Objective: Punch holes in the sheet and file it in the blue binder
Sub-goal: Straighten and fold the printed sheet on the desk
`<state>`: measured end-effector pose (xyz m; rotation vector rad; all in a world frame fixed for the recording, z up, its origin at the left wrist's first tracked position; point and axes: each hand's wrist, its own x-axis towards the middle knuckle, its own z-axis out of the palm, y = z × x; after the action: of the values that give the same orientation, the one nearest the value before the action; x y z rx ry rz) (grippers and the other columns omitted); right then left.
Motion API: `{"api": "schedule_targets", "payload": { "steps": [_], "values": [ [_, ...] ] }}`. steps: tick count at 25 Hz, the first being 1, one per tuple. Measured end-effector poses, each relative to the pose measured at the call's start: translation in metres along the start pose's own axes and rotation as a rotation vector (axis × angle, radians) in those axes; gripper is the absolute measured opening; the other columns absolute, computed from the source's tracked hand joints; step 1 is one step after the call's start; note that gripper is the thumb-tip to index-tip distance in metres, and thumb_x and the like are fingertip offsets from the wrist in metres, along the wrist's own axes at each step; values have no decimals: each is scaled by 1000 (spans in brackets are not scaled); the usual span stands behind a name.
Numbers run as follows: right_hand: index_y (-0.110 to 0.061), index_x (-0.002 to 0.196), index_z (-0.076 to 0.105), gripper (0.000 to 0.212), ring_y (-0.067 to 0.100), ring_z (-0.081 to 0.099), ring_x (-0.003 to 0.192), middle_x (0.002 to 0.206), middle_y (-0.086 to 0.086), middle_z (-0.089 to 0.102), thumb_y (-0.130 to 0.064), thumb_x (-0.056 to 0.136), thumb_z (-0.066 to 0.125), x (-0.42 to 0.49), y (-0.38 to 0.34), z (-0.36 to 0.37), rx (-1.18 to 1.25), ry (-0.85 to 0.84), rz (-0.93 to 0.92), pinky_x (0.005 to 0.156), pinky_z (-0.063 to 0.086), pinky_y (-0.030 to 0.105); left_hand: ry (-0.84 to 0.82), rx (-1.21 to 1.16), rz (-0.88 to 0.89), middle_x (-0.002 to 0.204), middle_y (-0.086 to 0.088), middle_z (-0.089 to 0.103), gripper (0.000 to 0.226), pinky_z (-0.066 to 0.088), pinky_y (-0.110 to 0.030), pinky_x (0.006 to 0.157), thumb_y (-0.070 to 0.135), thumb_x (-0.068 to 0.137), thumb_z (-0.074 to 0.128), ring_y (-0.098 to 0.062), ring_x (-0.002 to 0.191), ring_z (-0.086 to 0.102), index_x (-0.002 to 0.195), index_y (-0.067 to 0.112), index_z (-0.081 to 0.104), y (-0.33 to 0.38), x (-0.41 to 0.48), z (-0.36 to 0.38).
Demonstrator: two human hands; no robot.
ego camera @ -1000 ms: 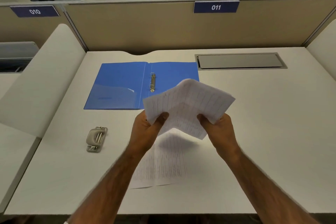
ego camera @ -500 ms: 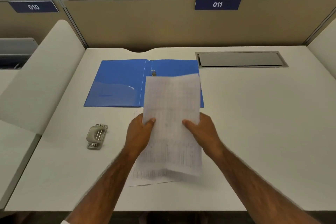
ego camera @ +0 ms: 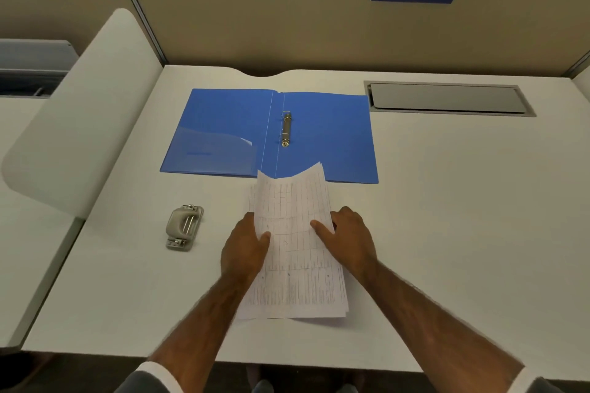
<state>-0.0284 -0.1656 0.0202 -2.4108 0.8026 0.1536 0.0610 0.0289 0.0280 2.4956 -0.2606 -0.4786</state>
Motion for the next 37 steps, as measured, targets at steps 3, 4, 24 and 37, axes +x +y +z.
{"api": "schedule_targets", "payload": {
  "steps": [3,4,24,37],
  "values": [
    [-27,148,33,90,26,25,146,157,-5,33,-85,80,21,4,7,3,-209,-12,-94,117,21,50,-10,18,10,135,-1,56,51,51,-45,96,41,94,55,-24,118,59,138,20,40,-2,2,3],
    [-29,154,19,97,25,9,151,163,-6,18,-88,78,15,4,8,4,-227,-45,-116,119,8,51,-14,36,12,134,-1,56,51,51,-45,96,42,94,53,-23,118,58,139,20,40,-2,2,4],
    [-40,146,31,85,26,38,141,158,1,34,-87,76,21,-17,-27,-3,202,-205,23,117,28,53,-43,17,66,130,-2,55,50,51,-43,95,43,95,51,-22,113,58,137,20,39,-8,2,2],
    [-15,116,65,25,25,69,94,112,8,70,-15,91,64,-25,-42,-17,856,-174,359,84,58,41,-25,71,81,129,-1,54,55,50,-41,95,47,92,54,-21,115,56,138,20,40,-10,4,3]
  ]
}}
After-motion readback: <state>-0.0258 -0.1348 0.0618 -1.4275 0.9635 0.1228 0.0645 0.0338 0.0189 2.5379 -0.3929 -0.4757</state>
